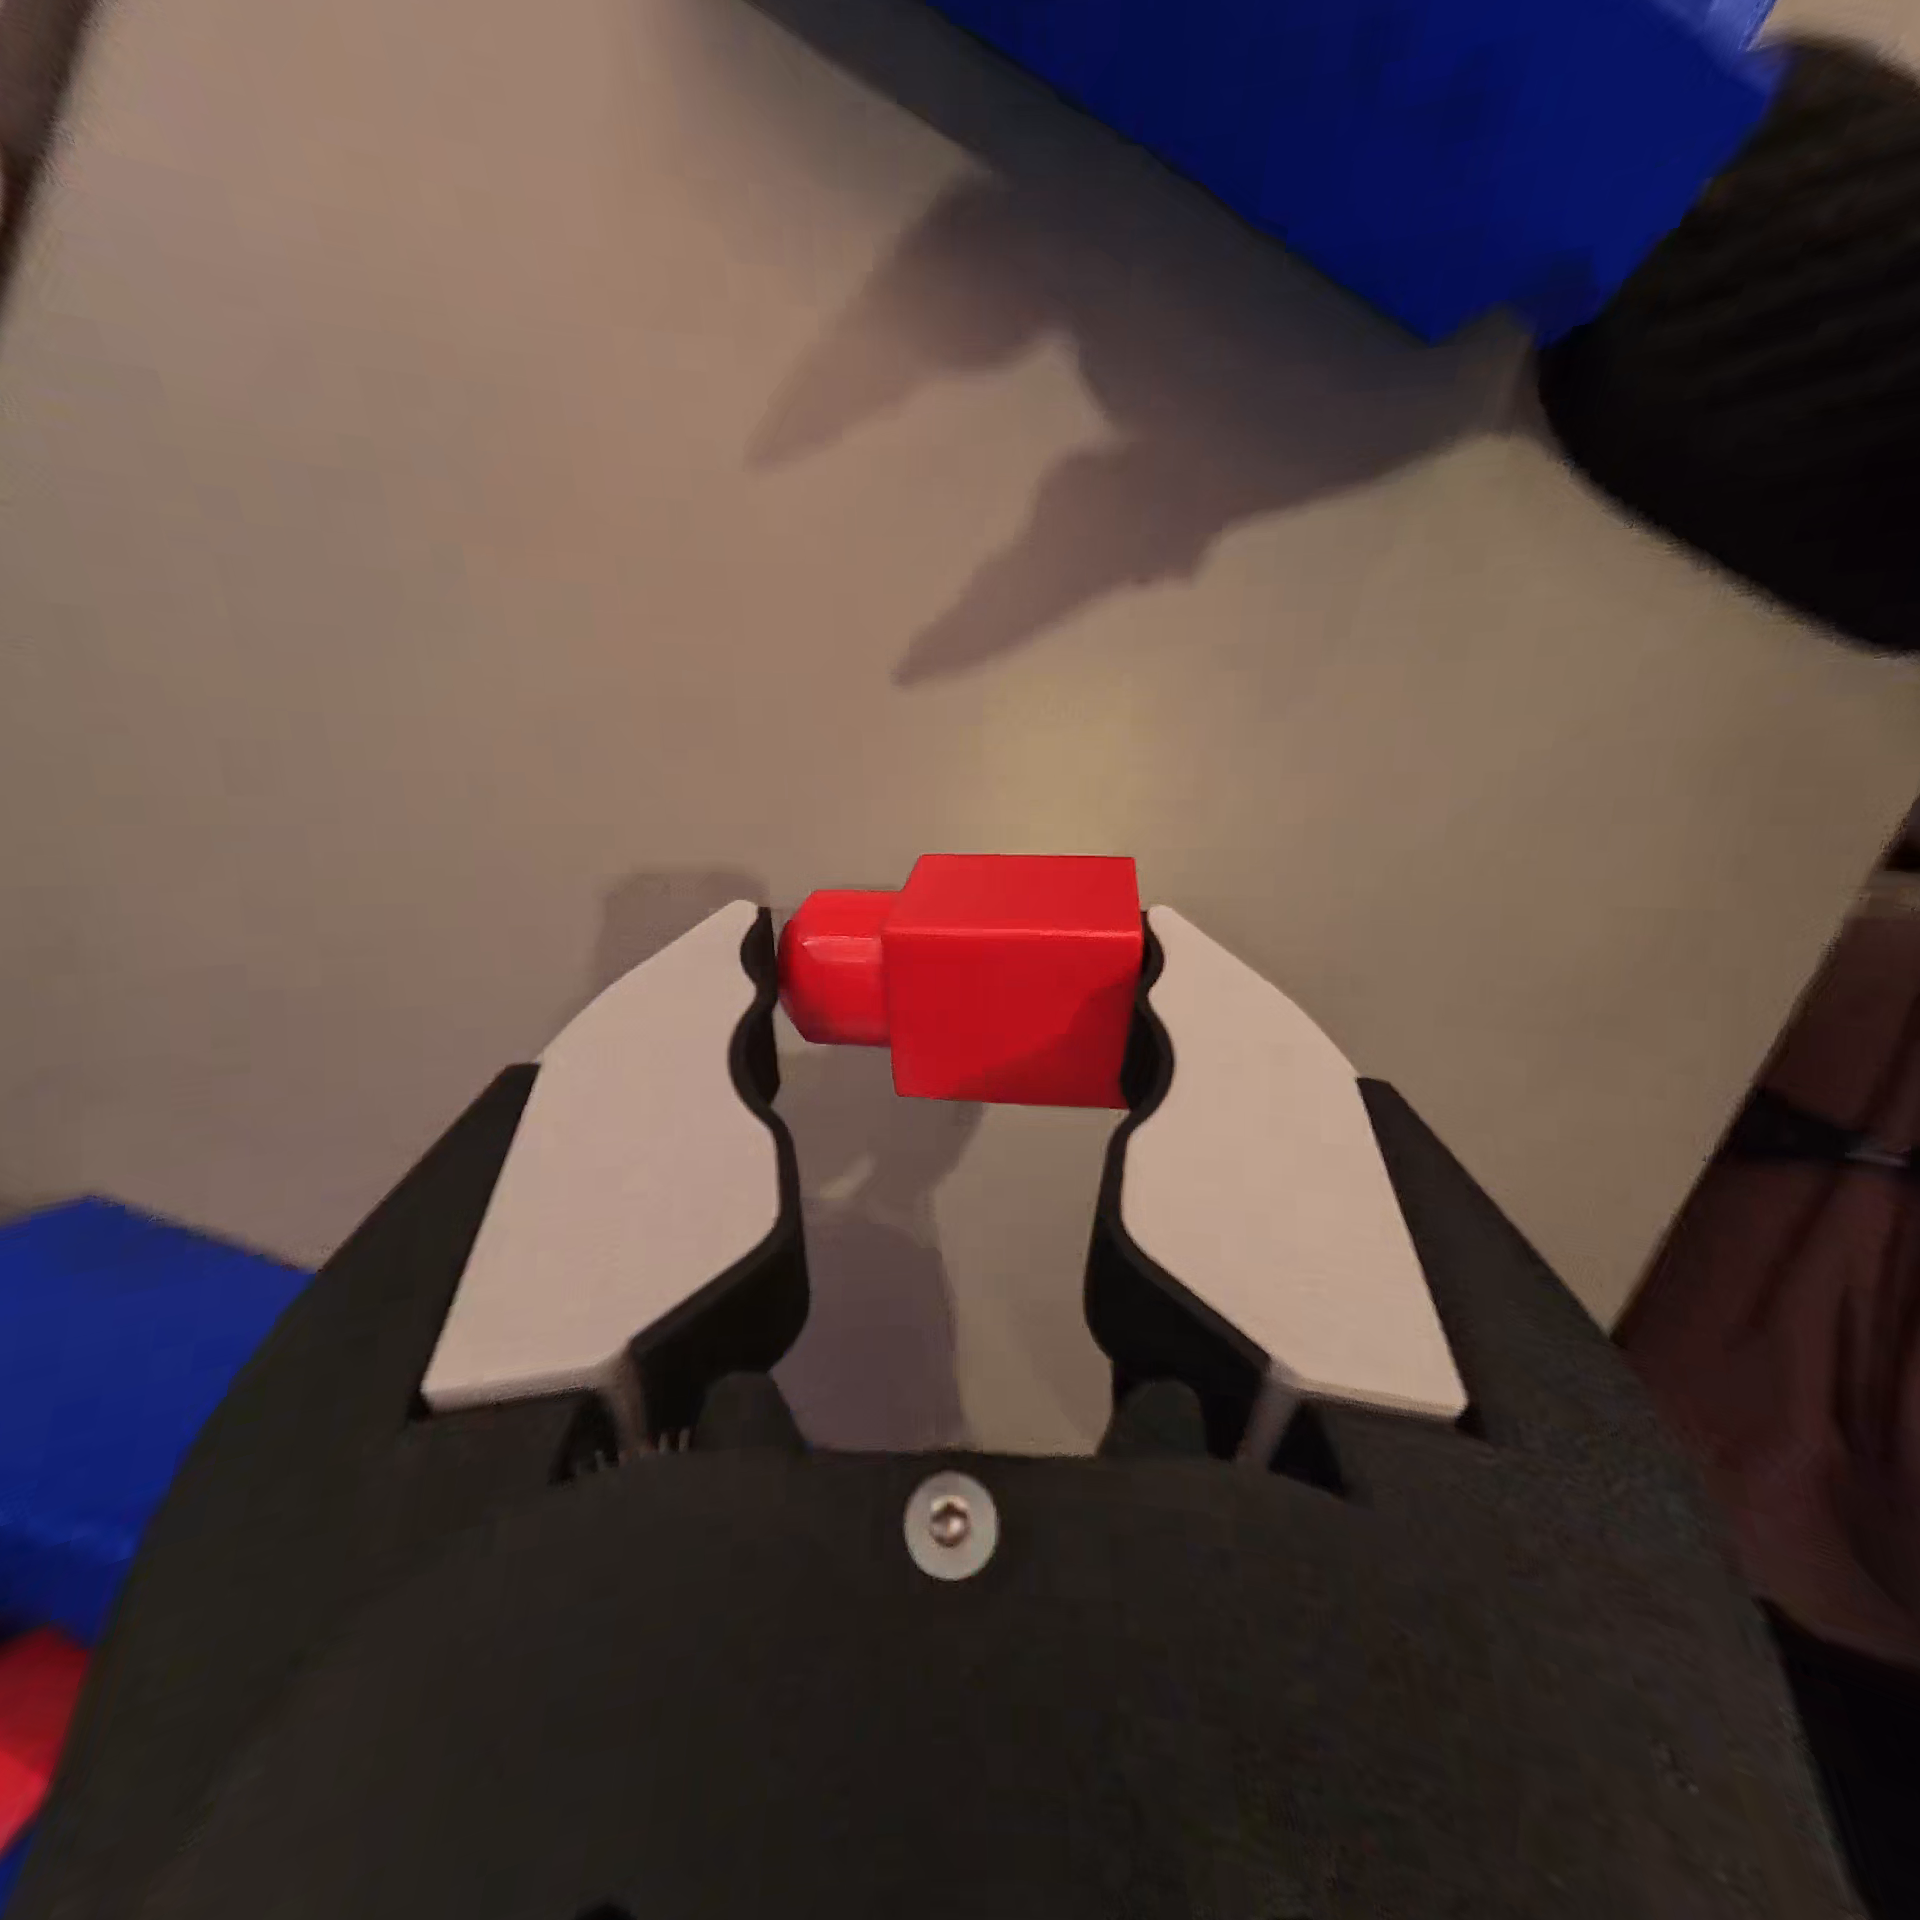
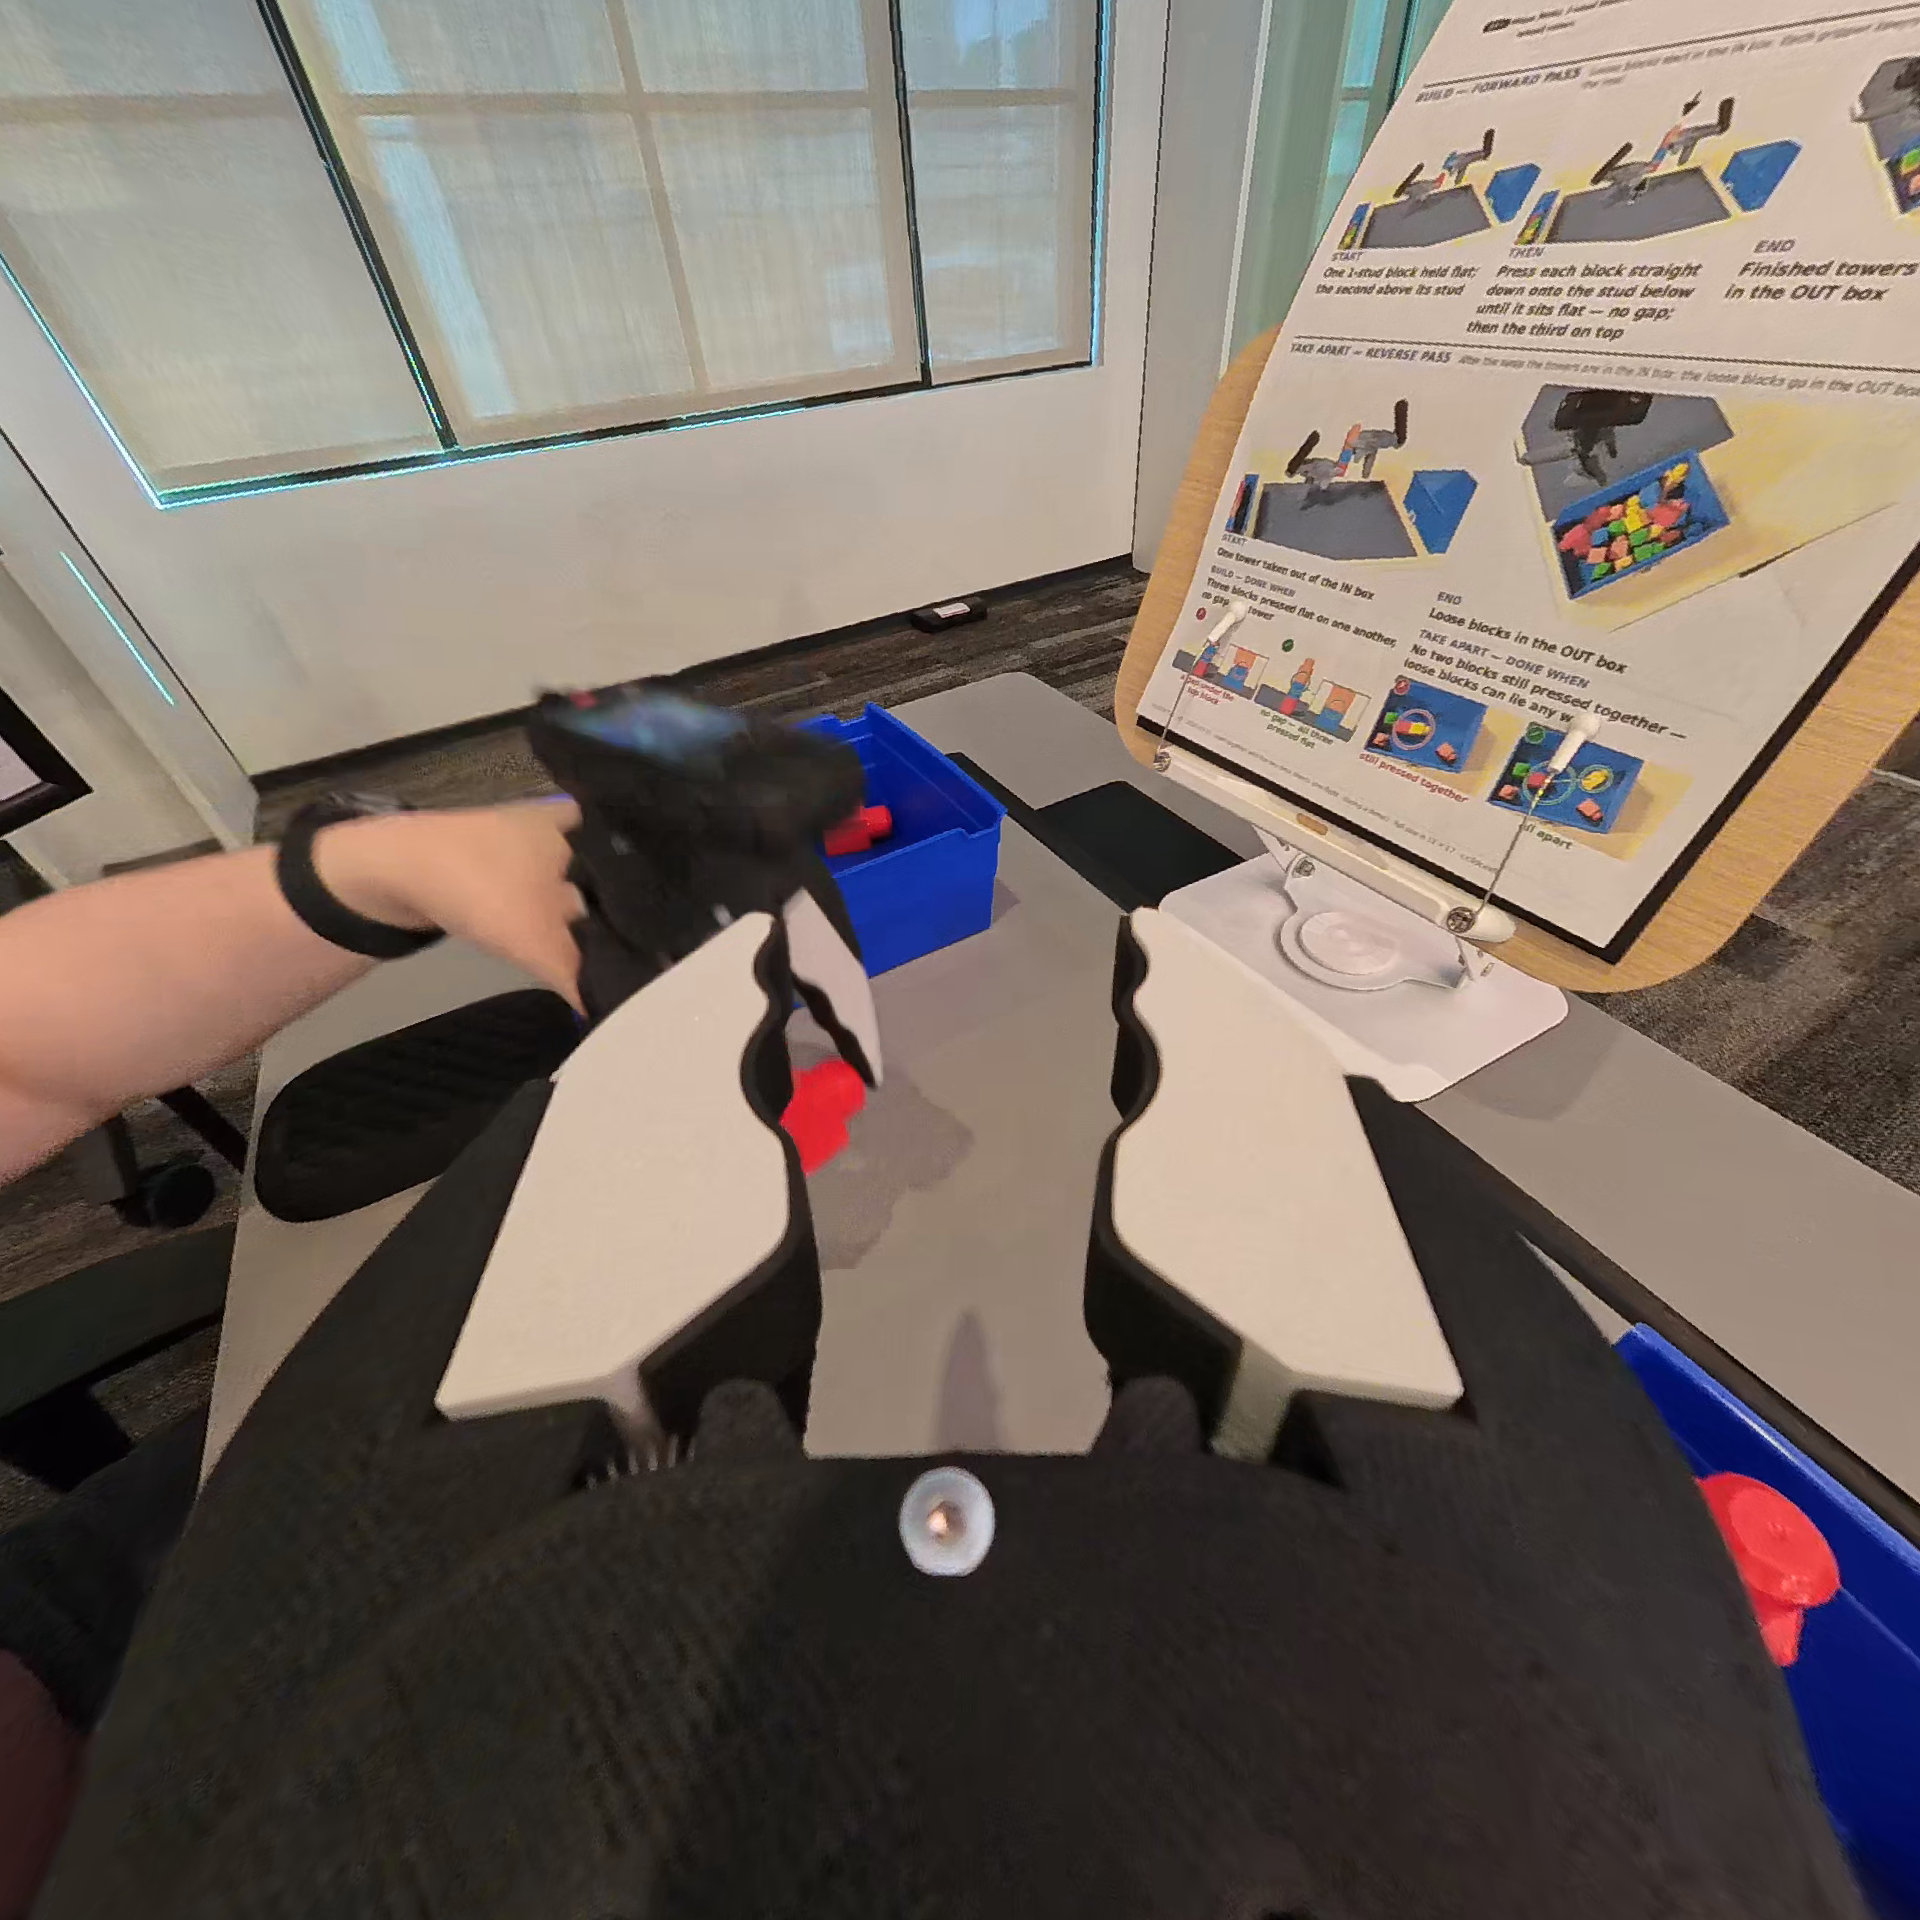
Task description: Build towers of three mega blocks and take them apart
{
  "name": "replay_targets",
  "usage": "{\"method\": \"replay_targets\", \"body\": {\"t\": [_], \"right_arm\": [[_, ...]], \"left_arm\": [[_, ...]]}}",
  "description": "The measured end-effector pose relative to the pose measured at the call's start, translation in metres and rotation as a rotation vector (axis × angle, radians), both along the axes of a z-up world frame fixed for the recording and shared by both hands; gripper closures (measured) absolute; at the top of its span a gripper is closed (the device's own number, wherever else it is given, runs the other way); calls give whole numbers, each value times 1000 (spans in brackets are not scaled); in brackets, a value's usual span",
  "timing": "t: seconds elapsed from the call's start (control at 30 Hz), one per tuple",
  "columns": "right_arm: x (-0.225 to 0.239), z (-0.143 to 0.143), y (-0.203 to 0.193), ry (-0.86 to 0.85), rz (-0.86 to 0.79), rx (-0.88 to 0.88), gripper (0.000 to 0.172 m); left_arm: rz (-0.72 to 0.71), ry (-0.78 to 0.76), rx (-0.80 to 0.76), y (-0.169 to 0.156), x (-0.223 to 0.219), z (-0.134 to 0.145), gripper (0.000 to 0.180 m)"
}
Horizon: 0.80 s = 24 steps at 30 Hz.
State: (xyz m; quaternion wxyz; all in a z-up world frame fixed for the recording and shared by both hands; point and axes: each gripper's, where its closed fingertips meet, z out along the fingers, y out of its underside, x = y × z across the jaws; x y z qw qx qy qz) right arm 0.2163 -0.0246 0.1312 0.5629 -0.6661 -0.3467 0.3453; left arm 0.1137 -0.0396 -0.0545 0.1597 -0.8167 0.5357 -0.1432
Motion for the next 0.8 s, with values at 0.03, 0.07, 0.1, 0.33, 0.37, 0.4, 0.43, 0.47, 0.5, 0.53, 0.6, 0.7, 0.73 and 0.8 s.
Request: {"method": "replay_targets", "body": {"t": [0.03,0.07,0.1,0.33,0.37,0.4,0.43,0.47,0.5,0.53,0.6,0.7,0.73,0.8], "right_arm": [[1,0,0,0,-1,0,111],[3,0,1,2,-3,-2,111],[5,0,1,8,-4,-3,111],[20,7,2,60,-5,-8,111],[21,8,2,65,-3,-10,111],[23,8,3,70,-4,-14,111],[24,8,3,74,-5,-17,111],[26,8,4,78,-6,-19,111],[27,8,4,82,-7,-22,111],[27,7,5,84,-6,-26,111],[29,6,6,86,-8,-33,111],[30,5,8,90,-10,-39,111],[31,5,8,91,-12,-38,111],[33,7,8,97,-18,-29,111]], "left_arm": [[-26,48,4,4,7,-16,116],[-54,82,16,9,13,-30,116],[-92,97,28,13,19,-41,116],[-300,199,53,26,27,-81,116],[-302,219,45,27,25,-85,116],[-308,247,44,28,23,-89,116],[-319,265,46,29,22,-93,116],[-323,275,45,29,22,-95,116],[-326,274,41,28,24,-98,116],[-328,265,39,27,26,-99,116],[-321,261,56,29,31,-101,114],[-305,229,68,29,37,-96,100],[-294,210,69,27,39,-90,99],[-263,138,94,25,39,-68,101]]}}
